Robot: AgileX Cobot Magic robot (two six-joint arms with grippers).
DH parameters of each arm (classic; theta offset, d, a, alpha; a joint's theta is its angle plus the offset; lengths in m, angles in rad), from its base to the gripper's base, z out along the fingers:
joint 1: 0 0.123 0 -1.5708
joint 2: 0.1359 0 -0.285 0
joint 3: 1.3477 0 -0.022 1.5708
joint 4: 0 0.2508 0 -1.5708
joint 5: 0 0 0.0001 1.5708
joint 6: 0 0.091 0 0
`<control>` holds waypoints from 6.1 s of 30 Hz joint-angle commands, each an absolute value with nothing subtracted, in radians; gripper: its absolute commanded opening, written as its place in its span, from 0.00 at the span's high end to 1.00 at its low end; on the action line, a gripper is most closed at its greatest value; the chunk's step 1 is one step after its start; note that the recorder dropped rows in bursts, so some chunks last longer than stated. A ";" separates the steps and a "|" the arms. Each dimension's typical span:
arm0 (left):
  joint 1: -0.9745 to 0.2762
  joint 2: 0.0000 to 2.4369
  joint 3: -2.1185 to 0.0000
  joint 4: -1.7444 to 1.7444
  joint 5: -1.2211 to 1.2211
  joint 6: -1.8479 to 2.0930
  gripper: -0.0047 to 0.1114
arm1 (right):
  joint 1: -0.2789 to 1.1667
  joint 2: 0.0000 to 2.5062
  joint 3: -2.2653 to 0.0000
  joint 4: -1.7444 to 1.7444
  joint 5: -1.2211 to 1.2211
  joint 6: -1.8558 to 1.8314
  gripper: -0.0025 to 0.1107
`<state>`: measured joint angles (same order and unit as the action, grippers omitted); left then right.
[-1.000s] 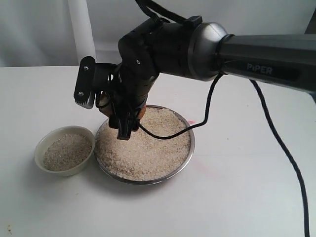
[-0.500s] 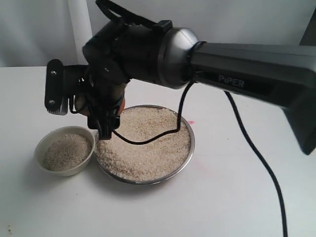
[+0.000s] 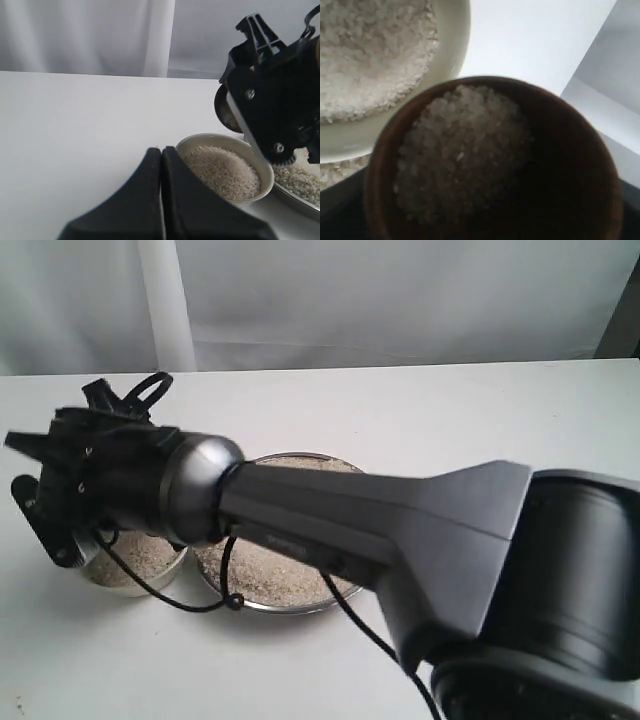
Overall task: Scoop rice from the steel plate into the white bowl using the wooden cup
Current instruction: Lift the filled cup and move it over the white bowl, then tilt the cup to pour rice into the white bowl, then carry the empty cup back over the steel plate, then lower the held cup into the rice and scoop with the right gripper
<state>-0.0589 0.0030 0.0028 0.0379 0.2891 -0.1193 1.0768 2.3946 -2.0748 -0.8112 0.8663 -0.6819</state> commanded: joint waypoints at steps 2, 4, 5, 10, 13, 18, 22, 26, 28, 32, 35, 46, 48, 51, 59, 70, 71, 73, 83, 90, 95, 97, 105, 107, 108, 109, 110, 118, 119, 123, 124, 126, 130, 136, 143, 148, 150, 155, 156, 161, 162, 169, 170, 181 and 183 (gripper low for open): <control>-0.063 0.000 0.000 0.033 0.285 -0.123 0.96 | 1.118 2.459 -2.083 -1.094 0.894 -0.680 0.98; -0.063 0.000 0.000 0.033 0.285 -0.123 0.96 | 1.130 2.475 -2.083 -1.153 0.901 -0.680 0.98; -0.063 0.000 0.000 0.033 0.285 -0.123 0.96 | 1.132 2.482 -2.083 -1.179 0.902 -0.680 0.98; -0.063 0.000 0.000 0.033 0.285 -0.121 0.96 | 1.143 2.484 -2.083 -1.263 0.902 -0.680 0.98; -0.063 0.000 0.000 0.033 0.285 -0.121 0.96 | 1.143 2.484 -2.083 -1.303 0.902 -0.680 0.98; -0.063 0.000 0.000 0.033 0.285 -0.121 0.96 | 1.143 2.484 -2.081 -1.329 0.902 -0.696 0.98; -0.063 0.000 0.000 0.033 0.285 -0.123 0.96 | 1.143 2.484 -2.077 -1.387 0.898 -0.711 0.98; -0.063 0.000 0.000 0.033 0.285 -0.123 0.96 | 1.143 2.484 -2.077 -1.409 0.898 -0.711 0.98; -0.063 0.000 0.000 0.033 0.285 -0.123 0.96 | 1.145 2.484 -2.077 -1.413 0.898 -0.711 0.98; -0.063 0.000 0.000 0.033 0.285 -0.123 0.96 | 1.147 2.484 -2.077 -1.441 0.898 -0.711 0.98; -0.063 0.000 0.000 0.033 0.285 -0.121 0.96 | 1.151 2.484 -2.077 -1.458 0.904 -0.711 0.98; -0.063 0.000 0.000 0.033 0.285 -0.124 0.96 | 1.154 2.484 -2.077 -1.547 0.911 -0.715 0.98; -0.063 0.000 0.000 0.033 0.285 -0.124 0.96 | 1.154 2.484 -2.077 -1.565 0.913 -0.715 0.98; -0.063 0.000 0.000 0.033 0.285 -0.124 0.96 | 1.154 2.484 -2.077 -1.568 0.913 -0.715 0.98; -0.063 0.000 0.000 0.033 0.285 -0.121 0.96 | 1.154 2.484 -2.077 -1.638 0.931 -0.710 0.98; -0.063 0.000 0.000 0.033 0.285 -0.124 0.96 | 1.154 2.484 -2.077 -1.629 0.941 -0.669 0.98; -0.063 0.000 0.000 0.033 0.285 -0.124 0.96 | 1.154 2.484 -2.077 -1.629 0.943 -0.669 0.98; -0.063 0.000 0.000 0.033 0.285 -0.124 0.96 | 1.154 2.484 -2.077 -1.629 0.955 -0.654 0.98; -0.063 0.000 0.000 0.033 0.285 -0.121 0.96 | 1.128 2.471 -2.077 -1.187 1.063 -0.318 0.98; -0.063 0.000 0.000 0.033 0.285 -0.121 0.96 | 1.064 2.360 -2.079 -0.839 1.061 -0.307 0.98; -0.063 0.000 0.000 0.033 0.285 -0.123 0.96 | 1.005 2.238 -2.079 -0.788 1.112 -0.403 0.98; -0.063 0.000 0.000 0.033 0.285 -0.123 0.96 | 0.971 2.196 -2.079 -0.773 1.129 -0.495 0.98; -0.063 0.000 0.000 0.033 0.285 -0.123 0.96 | 0.868 2.235 -2.079 -0.853 1.180 -0.734 0.98; -0.063 0.000 0.000 0.033 0.285 -0.121 0.96 | 0.858 2.271 -2.079 -0.907 1.190 -0.734 0.98; -0.063 0.000 0.000 0.033 0.285 -0.121 0.96 | 0.850 2.292 -2.079 -0.945 1.198 -0.734 0.98; -0.063 0.000 0.000 0.033 0.285 -0.121 0.96 | 0.848 2.314 -2.079 -0.978 1.208 -0.734 0.98; -0.063 0.000 0.000 0.033 0.285 -0.121 0.96 | 0.845 2.331 -2.079 -0.995 1.215 -0.734 0.98; -0.063 0.000 0.000 0.033 0.285 -0.123 0.96 | 0.836 2.471 -2.079 -1.032 1.221 -0.740 0.98; -0.063 0.000 0.000 0.033 0.285 -0.123 0.96 | 0.836 2.480 -2.079 -1.032 1.221 -0.740 0.98; -0.063 0.000 0.000 0.033 0.285 -0.123 0.96 | 0.824 2.506 -2.079 -1.017 1.221 -0.740 0.98; -0.063 0.000 0.000 0.033 0.285 -0.123 0.96 | 0.817 2.505 -2.079 -1.010 1.221 -0.740 0.98; -0.063 0.000 0.000 0.033 0.285 -0.121 0.96 | 0.817 2.509 -2.079 -1.002 1.221 -0.740 0.98; -0.063 0.000 0.000 0.033 0.285 -0.121 0.96 | 0.817 2.535 -2.079 -1.004 1.221 -0.740 0.98; -0.063 0.000 0.000 0.033 0.285 -0.124 0.96 | 0.817 2.555 -2.079 -0.995 1.221 -0.740 0.98; -0.063 0.000 0.000 0.033 0.285 -0.124 0.96 | 0.839 2.558 -2.079 -0.979 1.221 -0.740 0.98; -0.063 0.000 0.000 0.033 0.285 -0.121 0.96 | 0.868 2.558 -2.079 -0.926 1.221 -0.754 0.98; -0.063 0.000 0.000 0.033 0.285 -0.121 0.96 | 0.878 2.558 -2.079 -0.911 1.221 -0.762 0.98; -0.063 0.000 0.000 0.033 0.285 -0.121 0.96 | 0.897 2.558 -2.079 -0.867 1.221 -0.785 0.98; -0.063 0.000 0.000 0.033 0.285 -0.121 0.96 | 0.897 2.558 -2.079 -0.863 1.221 -0.785 0.98; -0.063 0.000 0.000 0.033 0.285 -0.124 0.96 | 0.897 2.550 -2.079 -0.799 1.221 -0.785 0.98; -0.063 0.000 0.000 0.033 0.285 -0.124 0.96 | 0.897 2.544 -2.079 -0.793 1.221 -0.785 0.98; -0.063 0.000 0.000 0.033 0.285 -0.124 0.96 | 0.897 2.516 -2.083 -0.702 1.221 -0.785 0.98; -0.063 0.000 0.000 0.033 0.285 -0.124 0.96 | 0.897 2.514 -2.083 -0.702 1.221 -0.785 0.98; -0.063 0.000 0.000 0.033 0.285 -0.122 0.96 | 0.897 2.492 -2.083 -0.595 1.203 -0.785 0.98; -0.063 0.000 0.000 0.033 0.285 -0.124 0.96 | 0.897 2.482 -2.083 -0.570 1.188 -0.785 0.98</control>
<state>-0.0589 0.0030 0.0028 0.0379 0.2891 -0.1193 0.8930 2.5021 -2.0786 -0.6425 1.2159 -0.7828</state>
